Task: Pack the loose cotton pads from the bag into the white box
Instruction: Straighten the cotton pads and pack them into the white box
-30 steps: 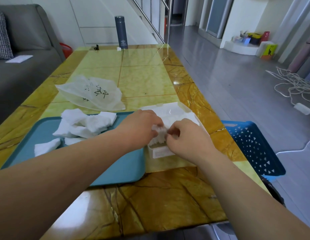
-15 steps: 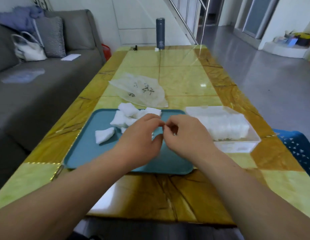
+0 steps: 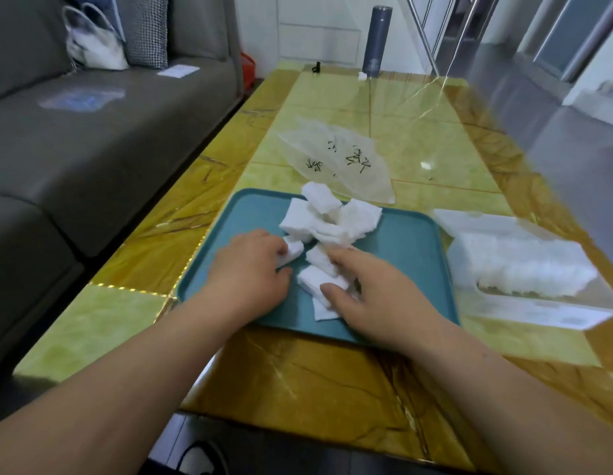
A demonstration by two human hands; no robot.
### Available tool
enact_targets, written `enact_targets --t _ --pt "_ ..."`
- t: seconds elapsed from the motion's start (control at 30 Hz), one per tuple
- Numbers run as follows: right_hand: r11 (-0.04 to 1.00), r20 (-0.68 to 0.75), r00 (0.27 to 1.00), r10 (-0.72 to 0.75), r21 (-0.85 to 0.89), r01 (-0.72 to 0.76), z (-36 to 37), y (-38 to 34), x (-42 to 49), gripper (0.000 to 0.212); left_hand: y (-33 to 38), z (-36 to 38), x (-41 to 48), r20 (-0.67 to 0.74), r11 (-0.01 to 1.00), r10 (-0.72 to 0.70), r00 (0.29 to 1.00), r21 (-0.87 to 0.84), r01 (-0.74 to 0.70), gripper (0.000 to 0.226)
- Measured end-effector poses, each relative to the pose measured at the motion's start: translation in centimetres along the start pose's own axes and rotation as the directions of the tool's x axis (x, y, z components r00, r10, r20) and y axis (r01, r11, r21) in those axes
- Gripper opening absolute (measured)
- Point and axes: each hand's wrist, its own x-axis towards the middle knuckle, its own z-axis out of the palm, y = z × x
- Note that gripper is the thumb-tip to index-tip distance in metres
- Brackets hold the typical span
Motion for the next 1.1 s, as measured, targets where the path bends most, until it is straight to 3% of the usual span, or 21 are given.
enact_targets --t 0.13,0.23,0.4,0.47,0.57,0.63,0.7,0.77,0.87,0.97,1.03,1.1 --pt "0.988 -0.049 0.991 0.127 0.092 -0.123 -1.7 0.9 -0.2 0.056 1.3 0.8 -0.1 -0.003 0.99 0.085 0.996 -0.113 -0.085 0.03" --pt "0.991 -0.007 0.991 0.134 0.026 -0.134 -2.1 1.2 -0.1 0.055 2.1 1.2 -0.2 0.024 0.977 0.158 0.987 -0.145 -0.153 0.036" --pt "0.989 -0.033 0.991 0.127 -0.073 -0.129 -1.7 1.3 0.6 0.02 2.7 1.4 0.5 0.03 0.957 0.097 0.995 -0.279 -0.085 0.011" --pt "0.986 -0.08 0.988 0.135 -0.083 -0.142 -1.5 1.3 0.6 0.013 2.6 1.3 0.8 0.032 0.964 0.071 0.997 -0.26 -0.06 0.004" --pt "0.976 -0.155 0.967 0.203 0.107 -0.187 -2.2 1.4 0.6 0.015 2.8 1.2 0.9 0.068 0.971 0.027 0.997 -0.238 -0.01 0.031" --pt "0.914 -0.151 0.946 0.287 0.339 -0.224 -3.1 1.5 0.5 0.019 3.0 1.0 0.9 0.113 0.974 -0.004 0.994 -0.223 0.029 0.04" --pt "0.775 -0.085 0.927 0.365 0.579 -0.252 -4.0 1.4 0.4 0.012 3.1 0.7 0.9 0.191 0.976 -0.035 0.981 -0.205 0.075 0.037" --pt "0.643 0.001 0.913 0.407 0.71 -0.287 -4.3 1.2 0.1 0.009 3.1 0.5 0.9 0.242 0.969 -0.051 0.969 -0.221 0.107 0.027" --pt "0.518 0.06 0.878 0.475 0.787 -0.334 -4.1 1.0 -0.1 0.011 3.2 0.3 0.6 0.238 0.948 -0.056 0.97 -0.293 0.126 0.017" --pt "0.395 0.105 0.84 0.532 0.847 -0.356 -4.0 1.0 0.2 0.011 3.1 -0.2 0.5 0.128 0.899 -0.084 0.988 -0.419 0.13 0.012" --pt "0.353 0.123 0.83 0.544 0.864 -0.36 -4.1 1.2 0.3 0.011 3.0 -0.8 0.2 0.086 0.808 -0.113 0.99 -0.571 0.142 0.018" --pt "0.356 0.113 0.837 0.536 0.868 -0.345 -4.1 1.4 0.3 0.011 3.2 -1.5 -0.4 0.134 0.659 -0.094 0.986 -0.734 0.163 0.029"
